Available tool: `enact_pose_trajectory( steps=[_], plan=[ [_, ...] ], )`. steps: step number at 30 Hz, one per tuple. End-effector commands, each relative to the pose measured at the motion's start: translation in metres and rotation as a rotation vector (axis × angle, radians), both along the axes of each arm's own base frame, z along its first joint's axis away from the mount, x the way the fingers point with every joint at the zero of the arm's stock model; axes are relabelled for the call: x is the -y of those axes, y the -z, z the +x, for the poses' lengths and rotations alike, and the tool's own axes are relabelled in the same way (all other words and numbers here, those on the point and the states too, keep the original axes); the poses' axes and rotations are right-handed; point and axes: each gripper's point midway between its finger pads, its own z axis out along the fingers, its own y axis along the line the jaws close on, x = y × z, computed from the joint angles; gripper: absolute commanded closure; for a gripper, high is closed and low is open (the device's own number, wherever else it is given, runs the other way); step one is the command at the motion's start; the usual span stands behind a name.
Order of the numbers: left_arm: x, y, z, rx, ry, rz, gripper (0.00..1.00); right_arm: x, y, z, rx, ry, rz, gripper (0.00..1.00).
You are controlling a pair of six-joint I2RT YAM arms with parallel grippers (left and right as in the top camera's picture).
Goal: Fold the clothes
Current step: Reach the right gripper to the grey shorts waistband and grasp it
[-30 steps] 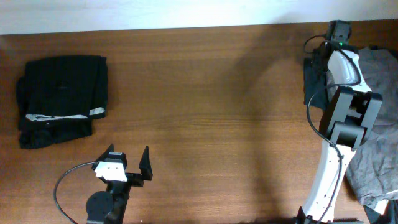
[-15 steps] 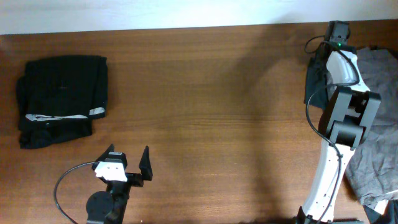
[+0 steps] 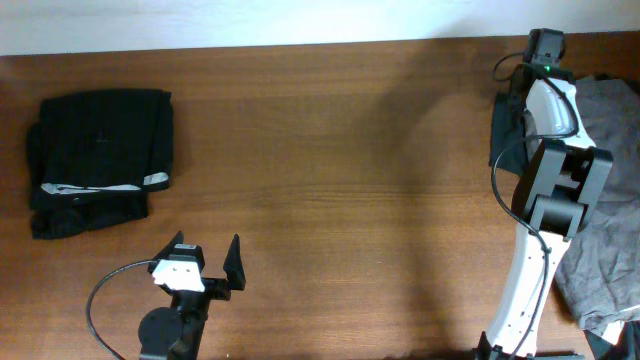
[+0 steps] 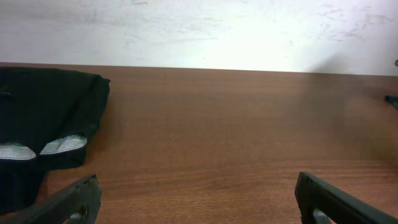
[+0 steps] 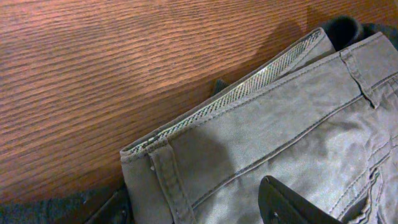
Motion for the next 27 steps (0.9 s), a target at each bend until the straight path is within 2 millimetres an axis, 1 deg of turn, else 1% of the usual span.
enact_pose_trajectory(
  steps=[1, 4, 5, 8, 10, 16, 17, 19, 21, 24, 27],
  plan=[
    [0.001, 0.002, 0.000, 0.001, 0.007, -0.010, 0.01, 0.001, -0.012, 0.004, 0.021, 0.013, -0.018, 0.33],
    [0.001, 0.002, 0.000, 0.001, 0.007, -0.010, 0.01, 0.001, -0.012, 0.003, 0.019, 0.013, -0.019, 0.35],
    [0.001, 0.002, 0.000, 0.001, 0.007, -0.010, 0.00, 0.001, -0.012, 0.003, 0.020, 0.013, -0.019, 0.37],
    [0.001, 0.002, 0.000, 0.001, 0.007, -0.010, 0.01, 0.004, -0.012, 0.002, 0.020, 0.017, -0.018, 0.49],
    [0.001, 0.002, 0.000, 0.001, 0.007, -0.010, 0.01, 0.005, -0.012, 0.001, 0.018, 0.020, -0.018, 0.55],
    [0.001, 0.002, 0.000, 0.001, 0.007, -0.010, 0.01, 0.008, -0.011, -0.002, 0.008, 0.026, -0.015, 0.54],
    [0.001, 0.002, 0.000, 0.001, 0.007, -0.010, 0.01, 0.008, -0.014, -0.002, 0.014, 0.026, -0.016, 0.53],
    [0.001, 0.002, 0.000, 0.001, 0.007, -0.010, 0.01, 0.008, -0.021, 0.000, 0.028, 0.023, -0.015, 0.47],
    [0.001, 0.002, 0.000, 0.001, 0.007, -0.010, 0.01, 0.006, -0.031, 0.002, 0.048, 0.014, -0.009, 0.44],
    [0.001, 0.002, 0.000, 0.001, 0.007, -0.010, 0.00, 0.006, -0.038, 0.002, 0.056, 0.015, -0.011, 0.44],
    [0.001, 0.002, 0.000, 0.001, 0.007, -0.010, 0.01, 0.009, -0.036, -0.001, 0.043, 0.021, -0.007, 0.44]
  ],
)
